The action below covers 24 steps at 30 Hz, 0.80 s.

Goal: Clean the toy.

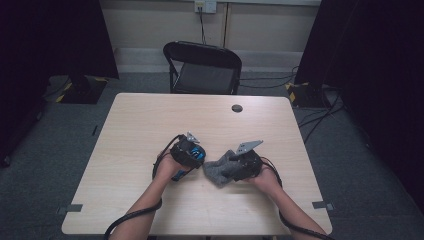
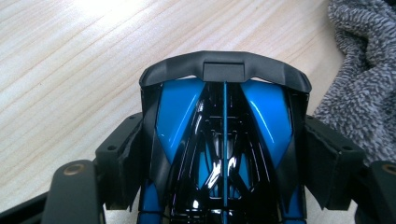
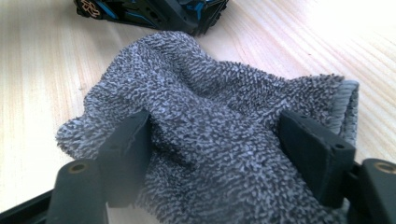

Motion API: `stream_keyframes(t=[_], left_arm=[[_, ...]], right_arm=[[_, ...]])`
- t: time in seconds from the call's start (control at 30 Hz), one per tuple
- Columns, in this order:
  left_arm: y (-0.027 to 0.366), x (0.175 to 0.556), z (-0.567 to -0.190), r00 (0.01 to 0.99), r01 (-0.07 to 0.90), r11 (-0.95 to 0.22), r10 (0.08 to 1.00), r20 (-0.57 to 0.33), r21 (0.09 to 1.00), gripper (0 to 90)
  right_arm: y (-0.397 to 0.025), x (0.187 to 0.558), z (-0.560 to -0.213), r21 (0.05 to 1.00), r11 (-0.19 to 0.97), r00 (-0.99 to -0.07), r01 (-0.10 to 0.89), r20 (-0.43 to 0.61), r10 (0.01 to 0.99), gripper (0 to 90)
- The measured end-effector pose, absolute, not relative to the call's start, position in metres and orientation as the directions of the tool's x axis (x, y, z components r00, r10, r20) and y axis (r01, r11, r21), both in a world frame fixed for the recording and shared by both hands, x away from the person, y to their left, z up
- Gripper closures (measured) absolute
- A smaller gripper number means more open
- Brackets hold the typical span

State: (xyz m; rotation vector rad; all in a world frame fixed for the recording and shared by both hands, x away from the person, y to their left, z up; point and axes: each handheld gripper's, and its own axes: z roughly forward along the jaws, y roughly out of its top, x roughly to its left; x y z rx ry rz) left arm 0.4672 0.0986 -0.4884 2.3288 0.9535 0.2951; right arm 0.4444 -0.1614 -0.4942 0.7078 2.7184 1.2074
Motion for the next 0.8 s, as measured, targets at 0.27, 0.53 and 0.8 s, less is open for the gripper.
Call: stream_keyframes(t=[0.27, 0.53, 0.8], left_arm=[[0.099, 0.466, -0.488, 0.707, 0.572, -0.554, 0.707, -0.021, 0.605, 25.6], [0.103, 0.463, -0.483, 0.7, 0.575, -0.537, 0.714, -0.03, 0.617, 25.6], [0.115, 0.457, -0.474, 0.688, 0.583, -0.499, 0.723, -0.064, 0.641, 25.7]], right_arm=[[-0.161, 0.446, -0.493, 0.707, 0.583, -0.874, 0.402, 0.106, 0.474, 39.9], [-0.161, 0.447, -0.493, 0.704, 0.577, -0.868, 0.414, 0.114, 0.484, 45.6], [-0.16, 0.449, -0.49, 0.683, 0.585, -0.86, 0.438, 0.128, 0.495, 64.6]])
